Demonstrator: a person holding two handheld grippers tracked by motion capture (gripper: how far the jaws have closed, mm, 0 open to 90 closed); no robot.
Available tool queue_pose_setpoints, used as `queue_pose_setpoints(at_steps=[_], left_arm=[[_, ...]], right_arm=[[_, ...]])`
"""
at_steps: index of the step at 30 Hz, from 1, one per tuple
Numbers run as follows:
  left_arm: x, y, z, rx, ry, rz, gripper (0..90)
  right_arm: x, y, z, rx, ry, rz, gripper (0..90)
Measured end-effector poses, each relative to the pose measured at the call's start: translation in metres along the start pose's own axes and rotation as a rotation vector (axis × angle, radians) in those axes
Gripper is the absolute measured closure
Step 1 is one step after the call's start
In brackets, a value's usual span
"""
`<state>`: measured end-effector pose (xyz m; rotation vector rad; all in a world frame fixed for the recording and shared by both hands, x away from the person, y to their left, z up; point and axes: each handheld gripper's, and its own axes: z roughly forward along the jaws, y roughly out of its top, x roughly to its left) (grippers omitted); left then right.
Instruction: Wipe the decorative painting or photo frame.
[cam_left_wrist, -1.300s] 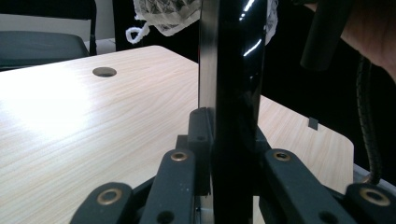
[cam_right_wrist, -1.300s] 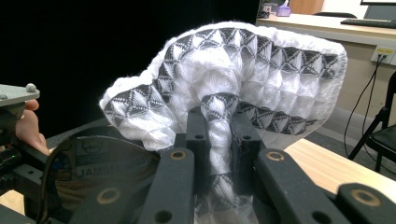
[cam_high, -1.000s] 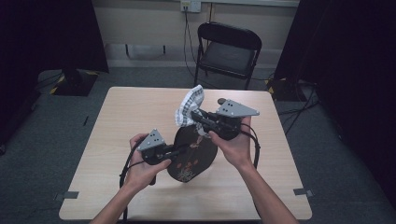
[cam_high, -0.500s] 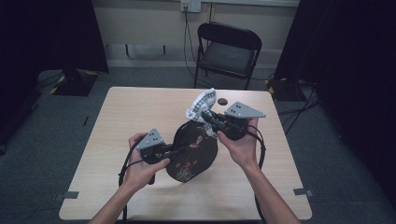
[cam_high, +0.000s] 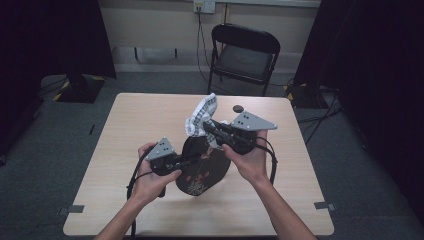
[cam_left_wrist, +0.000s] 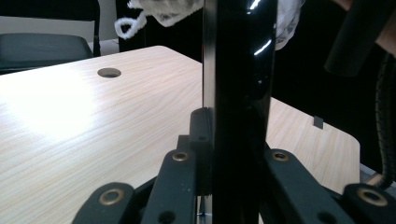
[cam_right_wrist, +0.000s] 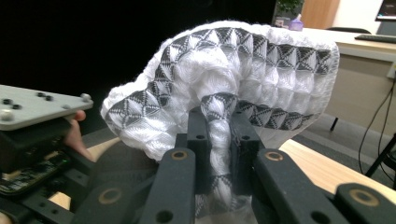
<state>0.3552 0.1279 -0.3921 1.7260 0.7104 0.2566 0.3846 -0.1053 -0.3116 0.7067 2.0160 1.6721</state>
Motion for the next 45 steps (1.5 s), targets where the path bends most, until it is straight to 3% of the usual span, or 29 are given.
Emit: queue_pose_setpoints(at_steps=[4, 6, 12, 17, 23, 29, 34, 39, 40, 43, 45], left_arm=[[0.000, 0.001, 0.000, 0.006, 0.000, 0.007, 80.6], [-0.001, 0.001, 0.002, 0.008, -0.001, 0.012, 80.6], [-0.001, 0.001, 0.002, 0.007, -0.007, 0.015, 80.7], [-0.001, 0.001, 0.002, 0.006, -0.007, 0.016, 80.6], [0.000, 0.000, -0.001, 0.007, -0.011, 0.020, 80.7], [0.000, -0.003, -0.002, -0.009, -0.012, -0.007, 80.4], [-0.001, -0.002, -0.002, -0.009, -0.003, 0.004, 80.5], [0.000, -0.003, -0.001, -0.012, -0.017, 0.006, 80.3], [0.000, -0.002, -0.001, -0.011, -0.016, 0.005, 80.4], [-0.001, -0.002, 0.000, -0.005, -0.027, 0.009, 80.3], [-0.001, -0.002, 0.000, -0.007, -0.027, 0.010, 80.4]], right_arm=[[-0.011, -0.007, -0.003, 0.013, -0.028, 0.017, 82.3], [-0.024, -0.017, -0.008, 0.028, -0.066, 0.038, 82.3], [-0.038, -0.027, -0.015, 0.035, -0.096, 0.093, 82.1], [-0.030, -0.020, -0.010, 0.035, -0.070, 0.067, 82.1], [-0.009, -0.014, -0.015, -0.018, -0.018, 0.019, 81.9], [-0.033, -0.029, -0.019, 0.008, -0.054, 0.079, 81.9], [-0.043, -0.031, -0.016, 0.025, -0.069, 0.110, 81.5], [-0.039, -0.030, -0.014, 0.023, -0.073, 0.096, 81.5], [-0.031, -0.026, -0.014, -0.006, -0.027, 0.077, 81.5], [-0.025, -0.019, -0.015, -0.031, 0.029, 0.078, 81.5], [-0.024, -0.022, -0.016, -0.019, -0.004, 0.050, 81.7]])
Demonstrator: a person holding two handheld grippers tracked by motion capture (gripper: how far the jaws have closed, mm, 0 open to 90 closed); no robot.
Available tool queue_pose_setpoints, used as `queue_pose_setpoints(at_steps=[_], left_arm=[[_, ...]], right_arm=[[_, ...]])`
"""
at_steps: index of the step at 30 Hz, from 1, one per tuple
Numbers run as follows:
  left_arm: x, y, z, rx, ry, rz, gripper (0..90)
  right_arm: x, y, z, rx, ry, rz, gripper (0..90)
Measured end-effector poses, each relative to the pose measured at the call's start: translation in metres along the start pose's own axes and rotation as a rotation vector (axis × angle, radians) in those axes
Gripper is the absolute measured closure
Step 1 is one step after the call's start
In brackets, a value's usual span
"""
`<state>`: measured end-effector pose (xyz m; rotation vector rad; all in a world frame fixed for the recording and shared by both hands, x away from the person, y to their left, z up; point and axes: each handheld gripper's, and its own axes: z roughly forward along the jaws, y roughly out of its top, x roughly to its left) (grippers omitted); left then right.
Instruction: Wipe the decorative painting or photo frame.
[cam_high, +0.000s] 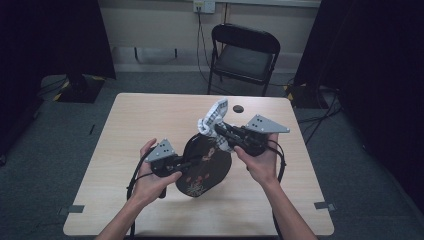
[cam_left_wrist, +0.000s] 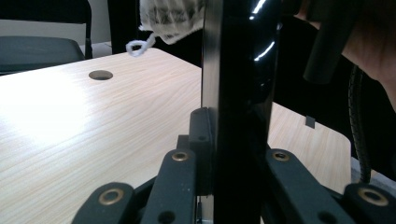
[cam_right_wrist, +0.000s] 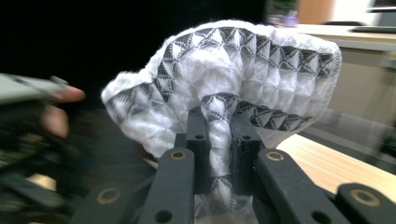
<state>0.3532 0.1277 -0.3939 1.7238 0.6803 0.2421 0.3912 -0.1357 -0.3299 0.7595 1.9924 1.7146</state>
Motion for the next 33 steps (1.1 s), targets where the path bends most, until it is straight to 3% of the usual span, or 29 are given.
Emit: queue_pose_setpoints(at_steps=[2, 4, 7, 10, 13, 16, 18, 19, 21, 24, 25, 27, 29, 31, 33], left_arm=[[0.000, 0.000, 0.000, -0.001, 0.002, -0.006, 80.4], [0.000, 0.000, 0.001, -0.003, 0.002, -0.005, 80.3], [0.001, 0.001, 0.002, -0.003, -0.006, -0.014, 79.9], [0.001, 0.000, 0.003, -0.008, -0.005, -0.016, 79.9], [0.001, 0.000, 0.003, -0.007, -0.006, -0.010, 80.1], [0.001, -0.001, 0.003, -0.012, -0.011, -0.008, 80.2], [0.000, -0.001, 0.002, -0.009, -0.012, -0.001, 80.2], [0.000, -0.001, 0.002, -0.005, -0.010, 0.001, 80.3], [0.001, -0.002, 0.001, -0.008, -0.012, 0.002, 80.4], [0.000, -0.001, 0.001, -0.008, -0.006, 0.001, 80.4], [0.000, -0.001, 0.002, -0.007, -0.008, -0.001, 80.3], [0.000, -0.002, 0.002, -0.012, -0.010, -0.004, 80.4], [0.001, -0.001, 0.002, -0.011, -0.011, -0.007, 80.4], [0.001, -0.001, 0.002, -0.004, -0.010, -0.004, 80.4], [0.001, -0.001, 0.001, -0.003, -0.009, 0.002, 80.5]], right_arm=[[-0.008, -0.006, -0.001, 0.030, -0.070, -0.003, 81.8], [-0.020, -0.012, -0.003, 0.042, -0.098, 0.034, 81.7], [-0.035, -0.021, -0.006, 0.102, -0.181, 0.044, 81.6], [-0.043, -0.025, -0.005, 0.114, -0.173, 0.068, 81.7], [-0.037, -0.022, -0.005, 0.092, -0.167, 0.039, 81.8], [-0.026, -0.012, -0.009, 0.027, -0.075, 0.041, 81.6], [-0.012, -0.008, -0.008, -0.003, -0.033, -0.002, 81.1], [-0.004, -0.006, -0.007, -0.005, -0.041, -0.037, 81.2], [0.000, -0.006, -0.005, 0.003, -0.061, -0.054, 81.4], [-0.007, -0.007, -0.005, 0.023, -0.072, -0.021, 81.6], [-0.024, -0.015, -0.007, 0.048, -0.111, 0.032, 81.7], [-0.029, -0.017, -0.008, 0.060, -0.120, 0.051, 81.7], [-0.041, -0.025, -0.010, 0.112, -0.153, 0.077, 81.8], [-0.045, -0.029, -0.008, 0.117, -0.150, 0.094, 81.9], [-0.039, -0.024, -0.009, 0.090, -0.141, 0.070, 81.8]])
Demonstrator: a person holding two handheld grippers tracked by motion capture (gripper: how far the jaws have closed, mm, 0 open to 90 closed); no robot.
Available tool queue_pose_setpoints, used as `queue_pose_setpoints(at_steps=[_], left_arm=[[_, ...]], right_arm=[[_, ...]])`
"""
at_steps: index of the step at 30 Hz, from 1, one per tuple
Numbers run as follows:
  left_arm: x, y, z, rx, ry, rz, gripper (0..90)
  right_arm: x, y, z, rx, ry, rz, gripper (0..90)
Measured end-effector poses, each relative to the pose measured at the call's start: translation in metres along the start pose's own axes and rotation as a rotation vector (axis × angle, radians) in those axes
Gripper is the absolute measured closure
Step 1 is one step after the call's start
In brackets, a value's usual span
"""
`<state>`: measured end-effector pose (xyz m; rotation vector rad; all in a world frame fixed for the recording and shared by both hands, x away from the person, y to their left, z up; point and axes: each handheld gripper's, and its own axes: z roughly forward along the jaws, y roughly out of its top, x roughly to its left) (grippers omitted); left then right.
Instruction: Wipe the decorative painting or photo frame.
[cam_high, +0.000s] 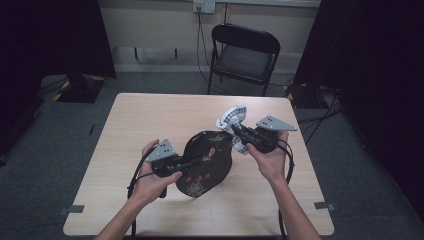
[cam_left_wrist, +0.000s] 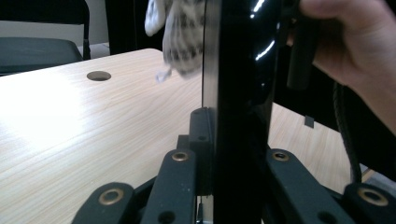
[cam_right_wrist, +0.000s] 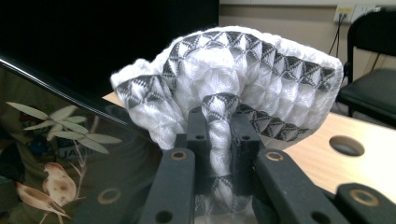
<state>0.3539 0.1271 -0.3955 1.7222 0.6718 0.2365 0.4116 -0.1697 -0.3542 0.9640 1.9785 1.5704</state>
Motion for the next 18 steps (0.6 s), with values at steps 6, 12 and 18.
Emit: queue_pose_setpoints(at_steps=[6, 12, 18], left_arm=[[-0.001, 0.000, 0.000, 0.001, 0.009, 0.002, 80.6], [-0.001, 0.000, 0.002, -0.004, 0.009, -0.006, 80.6], [-0.003, 0.001, 0.000, 0.014, 0.018, 0.001, 80.5]], right_arm=[[0.030, 0.013, -0.006, -0.056, 0.060, -0.074, 81.6], [0.009, 0.005, -0.003, -0.007, -0.015, 0.001, 81.4], [0.004, 0.000, 0.001, 0.007, -0.045, 0.012, 81.8]])
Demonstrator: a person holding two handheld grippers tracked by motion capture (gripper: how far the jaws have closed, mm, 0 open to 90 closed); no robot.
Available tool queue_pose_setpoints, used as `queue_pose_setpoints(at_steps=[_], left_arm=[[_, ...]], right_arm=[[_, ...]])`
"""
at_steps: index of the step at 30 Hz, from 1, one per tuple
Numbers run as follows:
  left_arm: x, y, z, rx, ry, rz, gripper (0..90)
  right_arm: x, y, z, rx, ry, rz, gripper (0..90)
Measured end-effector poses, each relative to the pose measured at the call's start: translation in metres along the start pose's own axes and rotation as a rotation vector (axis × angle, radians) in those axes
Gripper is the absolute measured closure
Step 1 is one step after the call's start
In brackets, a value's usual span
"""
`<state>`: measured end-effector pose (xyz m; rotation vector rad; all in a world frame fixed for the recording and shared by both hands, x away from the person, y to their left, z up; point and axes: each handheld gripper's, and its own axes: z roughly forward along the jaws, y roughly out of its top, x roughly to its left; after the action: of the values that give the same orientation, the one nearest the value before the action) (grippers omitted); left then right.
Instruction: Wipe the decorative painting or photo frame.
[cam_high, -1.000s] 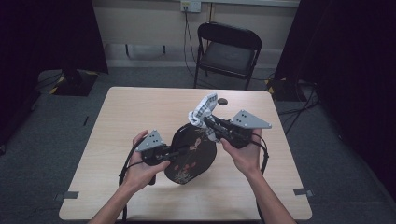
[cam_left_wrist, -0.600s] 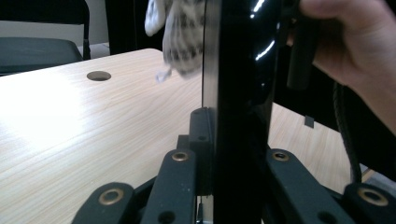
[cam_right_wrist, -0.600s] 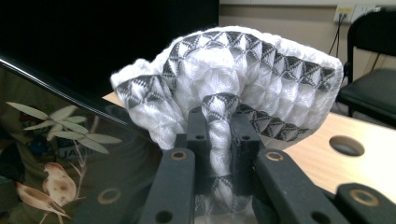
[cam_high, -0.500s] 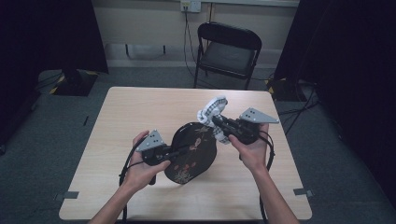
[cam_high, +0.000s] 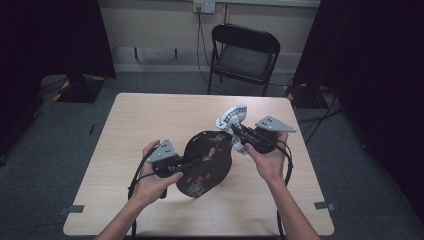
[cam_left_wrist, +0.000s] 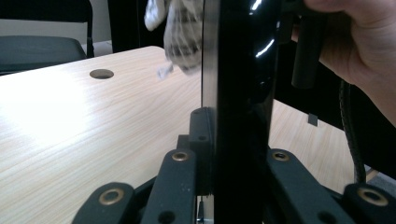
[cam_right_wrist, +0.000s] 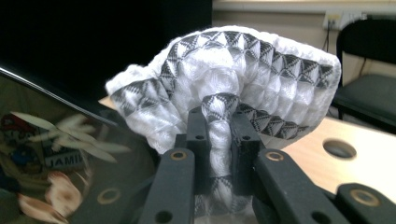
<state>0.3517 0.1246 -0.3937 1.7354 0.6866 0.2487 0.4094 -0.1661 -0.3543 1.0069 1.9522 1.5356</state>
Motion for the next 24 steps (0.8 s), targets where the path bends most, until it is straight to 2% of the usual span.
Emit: queue_pose_setpoints(at_steps=[2, 4, 6, 7, 11, 15, 18, 21, 22, 24], left_arm=[[0.001, 0.000, 0.000, 0.002, -0.002, -0.005, 80.5], [0.000, 0.000, 0.000, -0.001, -0.001, -0.006, 80.5], [0.000, 0.000, 0.000, -0.001, -0.001, -0.008, 80.5], [0.001, 0.000, 0.000, 0.000, -0.003, -0.006, 80.4], [0.000, 0.001, 0.002, -0.001, 0.003, -0.008, 80.5], [0.001, 0.002, 0.002, 0.005, -0.001, -0.003, 80.6], [0.002, 0.002, 0.000, 0.019, -0.009, 0.000, 80.6], [0.003, 0.002, -0.002, 0.021, -0.010, 0.003, 80.4], [0.003, 0.002, -0.002, 0.022, -0.008, 0.003, 80.4], [0.003, 0.002, -0.001, 0.021, -0.010, 0.006, 80.4]], right_arm=[[0.005, 0.003, -0.002, -0.030, 0.019, -0.013, 81.8], [0.011, 0.007, -0.005, -0.053, 0.062, -0.021, 81.7], [0.017, 0.009, -0.007, -0.061, 0.098, -0.022, 81.5], [0.018, 0.011, -0.007, -0.058, 0.102, -0.028, 81.5], [0.019, 0.011, -0.007, -0.038, 0.063, -0.028, 81.6], [0.006, 0.007, -0.007, -0.003, 0.029, 0.022, 81.7], [-0.001, 0.002, -0.008, 0.022, 0.022, 0.045, 81.6], [-0.002, -0.003, -0.012, 0.021, 0.036, 0.071, 81.5], [-0.002, -0.003, -0.014, 0.031, 0.031, 0.051, 81.4], [-0.001, -0.004, -0.016, 0.021, 0.033, 0.048, 81.4]])
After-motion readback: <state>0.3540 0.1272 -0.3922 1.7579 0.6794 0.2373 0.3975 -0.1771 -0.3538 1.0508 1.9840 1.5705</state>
